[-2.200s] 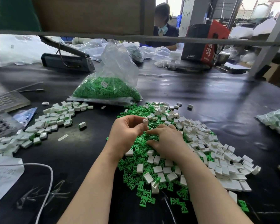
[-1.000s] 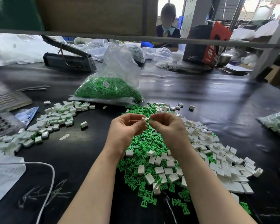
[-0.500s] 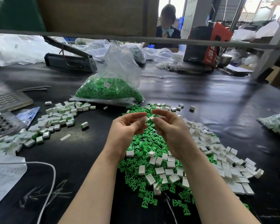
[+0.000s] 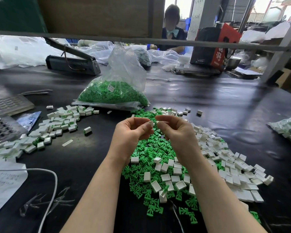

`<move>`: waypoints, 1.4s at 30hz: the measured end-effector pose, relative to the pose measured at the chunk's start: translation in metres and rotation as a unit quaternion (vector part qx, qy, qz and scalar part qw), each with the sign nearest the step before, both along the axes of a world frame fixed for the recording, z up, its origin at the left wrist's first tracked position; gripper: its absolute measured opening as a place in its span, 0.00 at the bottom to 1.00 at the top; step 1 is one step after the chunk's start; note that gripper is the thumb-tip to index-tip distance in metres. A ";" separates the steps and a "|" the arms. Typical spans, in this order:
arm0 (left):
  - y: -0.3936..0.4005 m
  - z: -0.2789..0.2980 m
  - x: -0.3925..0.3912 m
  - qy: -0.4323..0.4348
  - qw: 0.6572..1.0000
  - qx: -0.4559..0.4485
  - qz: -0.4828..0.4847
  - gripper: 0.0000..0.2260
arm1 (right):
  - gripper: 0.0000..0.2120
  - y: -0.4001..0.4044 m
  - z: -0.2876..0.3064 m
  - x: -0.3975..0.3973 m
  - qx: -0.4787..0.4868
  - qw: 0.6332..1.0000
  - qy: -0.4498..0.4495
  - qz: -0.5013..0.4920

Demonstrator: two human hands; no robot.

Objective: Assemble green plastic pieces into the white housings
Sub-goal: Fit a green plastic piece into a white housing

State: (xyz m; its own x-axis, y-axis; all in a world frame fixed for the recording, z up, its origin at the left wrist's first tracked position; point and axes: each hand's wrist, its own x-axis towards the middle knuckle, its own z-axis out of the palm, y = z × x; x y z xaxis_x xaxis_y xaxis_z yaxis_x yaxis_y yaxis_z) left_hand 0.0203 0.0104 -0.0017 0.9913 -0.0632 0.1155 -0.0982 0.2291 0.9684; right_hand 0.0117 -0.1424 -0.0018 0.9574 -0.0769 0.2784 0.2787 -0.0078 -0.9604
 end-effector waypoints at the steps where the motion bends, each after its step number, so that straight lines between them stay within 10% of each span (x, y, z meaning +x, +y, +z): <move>1: 0.000 0.000 0.000 0.001 1.000 -0.001 0.001 0.14 | 0.06 0.000 0.000 0.000 0.009 1.000 -0.001 -0.003; 19: 0.005 0.001 -0.002 -0.019 0.999 0.042 0.011 0.06 | 0.05 -0.004 0.000 0.000 -0.064 0.998 0.020 0.018; 25: 0.002 -0.001 -0.001 -0.031 0.993 0.113 0.024 0.03 | 0.12 -0.005 0.000 0.001 -0.269 0.961 0.038 0.053; 42: 0.013 -0.006 -0.001 -0.032 0.954 0.272 -0.119 0.09 | 0.16 -0.008 -0.005 0.000 -0.291 0.945 0.063 0.131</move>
State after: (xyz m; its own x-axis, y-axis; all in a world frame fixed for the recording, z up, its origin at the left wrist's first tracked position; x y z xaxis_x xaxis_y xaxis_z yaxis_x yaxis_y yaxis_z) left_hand 0.0197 0.0230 -0.0074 0.9330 -0.3545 0.0615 -0.1699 -0.2835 0.9438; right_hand 0.0112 -0.1505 -0.0070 0.9505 0.2995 0.0827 0.2282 -0.4923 -0.8400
